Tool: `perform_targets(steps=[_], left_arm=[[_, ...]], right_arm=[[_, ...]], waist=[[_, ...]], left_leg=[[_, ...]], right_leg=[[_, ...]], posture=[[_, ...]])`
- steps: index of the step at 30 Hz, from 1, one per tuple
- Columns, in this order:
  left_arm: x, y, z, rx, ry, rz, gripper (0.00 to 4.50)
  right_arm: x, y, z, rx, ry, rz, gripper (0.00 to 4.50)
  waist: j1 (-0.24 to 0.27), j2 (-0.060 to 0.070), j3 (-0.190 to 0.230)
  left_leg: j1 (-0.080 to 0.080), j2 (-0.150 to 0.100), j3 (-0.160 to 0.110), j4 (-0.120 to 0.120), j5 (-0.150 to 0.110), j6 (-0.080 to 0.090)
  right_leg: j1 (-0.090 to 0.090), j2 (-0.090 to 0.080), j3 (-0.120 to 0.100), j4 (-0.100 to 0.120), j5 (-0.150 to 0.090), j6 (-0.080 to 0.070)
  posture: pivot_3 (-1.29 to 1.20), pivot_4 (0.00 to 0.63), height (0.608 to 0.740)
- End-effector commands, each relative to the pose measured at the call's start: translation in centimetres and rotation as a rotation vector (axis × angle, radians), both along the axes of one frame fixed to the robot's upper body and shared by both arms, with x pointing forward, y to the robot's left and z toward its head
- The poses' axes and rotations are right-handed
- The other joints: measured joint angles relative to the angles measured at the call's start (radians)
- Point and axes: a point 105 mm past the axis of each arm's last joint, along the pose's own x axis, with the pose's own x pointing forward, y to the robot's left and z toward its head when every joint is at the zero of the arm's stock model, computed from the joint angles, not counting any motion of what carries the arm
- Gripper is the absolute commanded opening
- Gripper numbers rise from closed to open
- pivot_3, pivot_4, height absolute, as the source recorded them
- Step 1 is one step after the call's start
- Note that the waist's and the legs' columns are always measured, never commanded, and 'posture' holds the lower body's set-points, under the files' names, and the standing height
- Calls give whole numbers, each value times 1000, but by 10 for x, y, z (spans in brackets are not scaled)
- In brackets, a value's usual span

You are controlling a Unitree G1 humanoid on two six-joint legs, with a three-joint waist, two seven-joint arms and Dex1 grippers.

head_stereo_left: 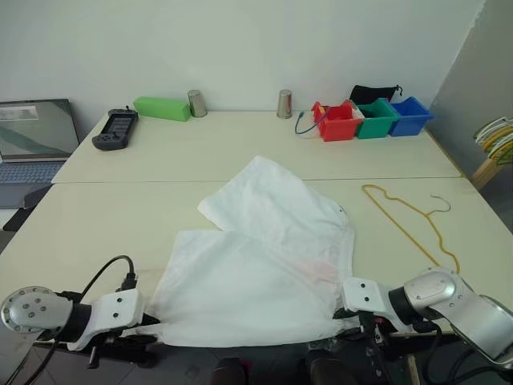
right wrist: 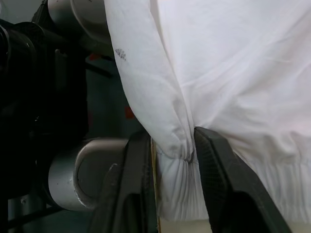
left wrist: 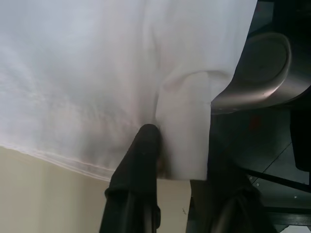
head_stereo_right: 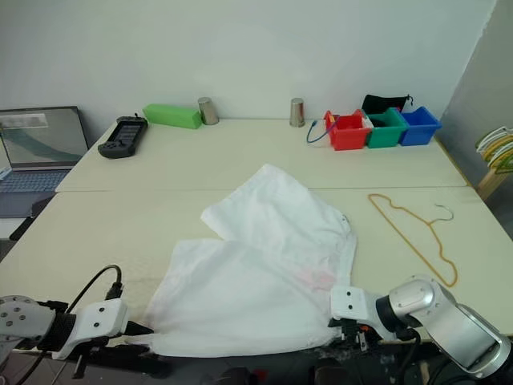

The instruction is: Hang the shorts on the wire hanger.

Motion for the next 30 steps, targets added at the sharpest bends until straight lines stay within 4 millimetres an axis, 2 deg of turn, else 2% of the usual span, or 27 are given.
perform_targets(steps=[1,3,6,9,13,15,19,21,23,25,28,30], left_arm=[[-7,13,-7,43,54,25,2006],[-8,13,-5,41,62,16,2453],[-10,12,-1,39,77,-3,2978],[-13,10,14,56,117,-67,3664],[-12,1,40,36,129,-111,4441],[-6,-9,62,-28,137,-94,4481],[12,-27,93,-150,104,-46,4481],[31,-45,111,-268,29,-11,4481],[60,-73,126,-413,-109,19,4481],[77,-98,136,-492,-191,19,4481],[109,-148,138,-594,-352,40,4481],[115,-174,131,-624,-377,27,4481]], right_arm=[[4,-4,5,-18,-18,18,2444],[3,-4,8,-17,-13,32,3021],[0,-6,12,-24,-17,60,3638],[1,-7,29,-22,-45,106,4401],[8,-5,50,-10,-95,116,4500],[8,-5,62,3,-94,112,4500],[14,-11,75,17,-95,60,4500],[29,-17,82,40,-127,-49,4500],[53,-29,86,56,-185,-227,4500],[70,-43,87,56,-227,-364,4500],[104,-84,89,9,-354,-660,4500],[117,-111,90,-21,-392,-803,4500]], waist=[[0,1,1],[0,3,2],[0,3,2],[-1,3,2],[-5,1,2],[-2,0,2],[4,-2,0],[1,-3,0],[0,-3,0],[-2,-3,-2],[-12,-7,-5],[-24,-7,-5]], left_leg=[[1,0,0,0,0,0],[1,1,1,0,0,0],[1,1,1,0,0,0],[1,1,1,0,0,0],[-1,2,2,0,0,0],[-2,2,1,0,0,0],[-3,1,1,0,0,-1],[-3,1,1,0,0,-1],[-3,1,0,2,0,-1],[-3,-1,1,3,0,-1],[-3,-9,1,5,0,-1],[-4,-12,2,6,0,-1]], right_leg=[[0,0,0,0,0,0],[0,0,0,0,0,0],[0,0,0,1,0,0],[0,0,0,1,0,0],[-2,1,-2,1,1,0],[-3,1,-2,1,2,2],[-3,1,-4,0,3,3],[-3,1,-4,0,3,4],[-2,2,-4,0,4,6],[0,2,-2,0,7,9],[0,1,2,0,9,13],[0,-2,4,-1,13,10]], posture=[[9,103,740],[8,101,740],[6,94,740],[6,85,740],[3,67,740],[-1,61,740],[-20,50,740],[-35,47,740],[-69,45,740],[-100,47,740],[-175,50,740],[-201,52,740]])
